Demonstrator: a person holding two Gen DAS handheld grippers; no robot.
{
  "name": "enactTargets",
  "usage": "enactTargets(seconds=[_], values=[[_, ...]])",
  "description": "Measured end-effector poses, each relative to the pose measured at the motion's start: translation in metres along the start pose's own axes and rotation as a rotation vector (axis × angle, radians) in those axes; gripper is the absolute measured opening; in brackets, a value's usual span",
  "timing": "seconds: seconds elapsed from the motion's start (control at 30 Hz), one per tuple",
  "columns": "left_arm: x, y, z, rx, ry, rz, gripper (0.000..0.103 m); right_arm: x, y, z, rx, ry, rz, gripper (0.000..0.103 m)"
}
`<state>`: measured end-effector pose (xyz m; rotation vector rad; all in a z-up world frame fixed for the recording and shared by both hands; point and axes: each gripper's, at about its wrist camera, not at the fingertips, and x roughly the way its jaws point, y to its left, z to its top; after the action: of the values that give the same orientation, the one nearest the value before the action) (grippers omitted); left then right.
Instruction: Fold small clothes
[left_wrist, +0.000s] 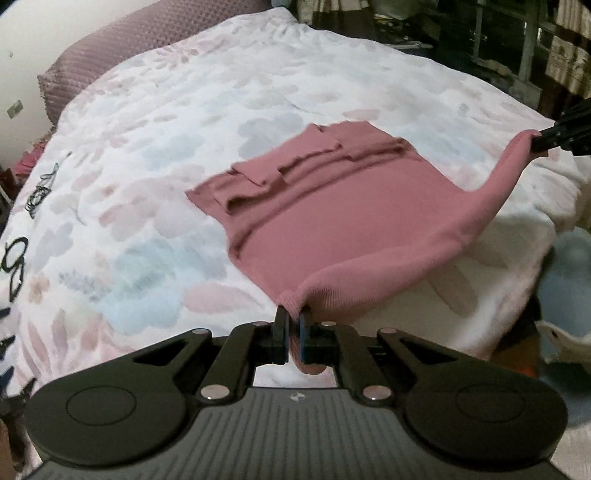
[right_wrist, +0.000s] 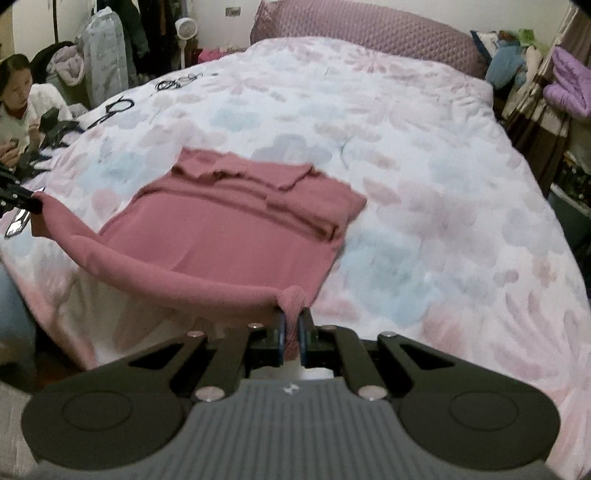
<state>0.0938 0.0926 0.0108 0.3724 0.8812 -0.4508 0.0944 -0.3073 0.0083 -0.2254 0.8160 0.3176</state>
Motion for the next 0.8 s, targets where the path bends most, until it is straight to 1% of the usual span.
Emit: enactTargets(seconds=[0.17, 0.37, 0.47, 0.7, 0.8], values=[[0.012, 0.021, 0.029, 0.022, -0.01, 0.038, 0.004, 0.019, -0.012, 0.037, 0.0, -0.022, -0.011, 0.002], [0.032, 0.056, 0.067, -0.021, -0.018, 0.062, 0.004, 0.046, -0.031, 0.082, 0.043, -0.022, -0.006, 0.002], [0.046, 0.074, 0.091, -0.055, -0.011, 0.055, 0.004, 0.063, -0.042, 0.106, 0.07, -0.021, -0.006, 0.002], [0.09, 0.107, 0.138, -0.067, 0.017, 0.082, 0.004, 0.12, -0.071, 0.156, 0.156, -0.002, -0.008, 0.002], [0.115, 0.123, 0.155, -0.097, 0.044, 0.073, 0.004, 0.15, -0.081, 0.174, 0.179, 0.017, -0.004, 0.002]])
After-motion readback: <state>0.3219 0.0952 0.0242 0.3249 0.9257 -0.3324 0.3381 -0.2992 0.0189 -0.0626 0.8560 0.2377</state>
